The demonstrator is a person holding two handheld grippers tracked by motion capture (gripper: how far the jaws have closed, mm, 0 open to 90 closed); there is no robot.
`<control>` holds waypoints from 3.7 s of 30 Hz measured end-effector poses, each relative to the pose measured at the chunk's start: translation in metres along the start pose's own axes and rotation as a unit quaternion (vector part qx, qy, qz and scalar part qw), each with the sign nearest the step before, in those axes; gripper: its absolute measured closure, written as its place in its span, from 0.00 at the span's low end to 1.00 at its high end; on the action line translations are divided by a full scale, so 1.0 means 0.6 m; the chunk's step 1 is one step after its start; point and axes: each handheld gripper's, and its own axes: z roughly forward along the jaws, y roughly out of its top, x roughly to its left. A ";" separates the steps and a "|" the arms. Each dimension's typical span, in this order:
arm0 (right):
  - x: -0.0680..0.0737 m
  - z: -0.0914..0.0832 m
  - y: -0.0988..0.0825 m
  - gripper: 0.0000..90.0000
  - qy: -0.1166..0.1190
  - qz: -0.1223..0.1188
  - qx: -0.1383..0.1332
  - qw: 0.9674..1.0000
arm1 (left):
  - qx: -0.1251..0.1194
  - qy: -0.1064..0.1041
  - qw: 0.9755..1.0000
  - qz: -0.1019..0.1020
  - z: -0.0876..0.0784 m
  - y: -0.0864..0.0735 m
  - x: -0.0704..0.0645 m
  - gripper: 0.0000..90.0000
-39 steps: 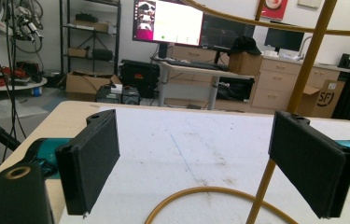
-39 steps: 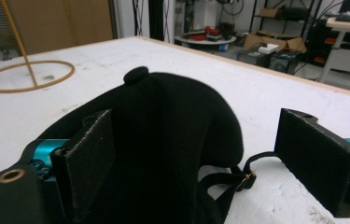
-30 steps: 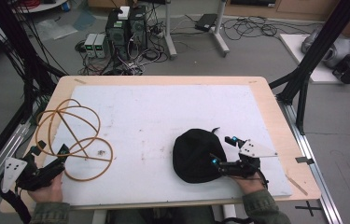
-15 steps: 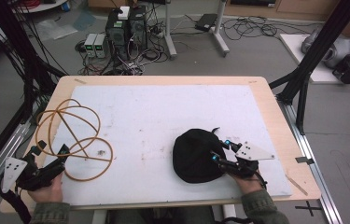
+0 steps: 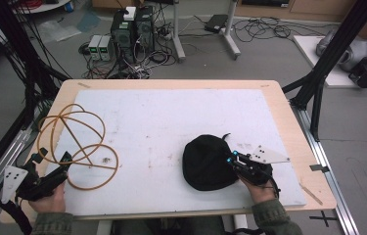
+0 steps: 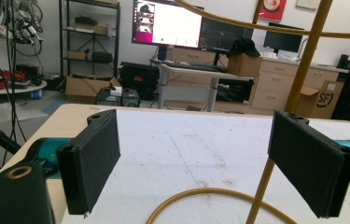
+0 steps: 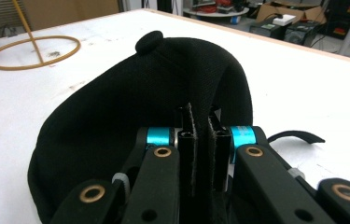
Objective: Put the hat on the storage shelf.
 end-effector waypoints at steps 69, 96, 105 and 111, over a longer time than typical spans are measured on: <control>0.028 0.039 0.194 0.96 0.090 0.071 -0.314 0.943 | -0.006 -0.008 1.000 0.002 0.017 0.000 -0.003 0.19; 0.101 0.139 0.327 0.95 0.142 0.051 -0.326 0.933 | -0.006 -0.004 1.000 0.005 0.014 0.001 -0.003 0.19; 0.149 0.177 0.368 0.95 0.181 0.042 -0.323 0.928 | -0.006 -0.004 1.000 0.007 0.014 0.001 -0.003 0.19; 0.180 0.202 0.394 0.95 0.205 0.035 -0.321 0.924 | -0.006 -0.002 1.000 0.009 0.012 0.002 -0.003 0.19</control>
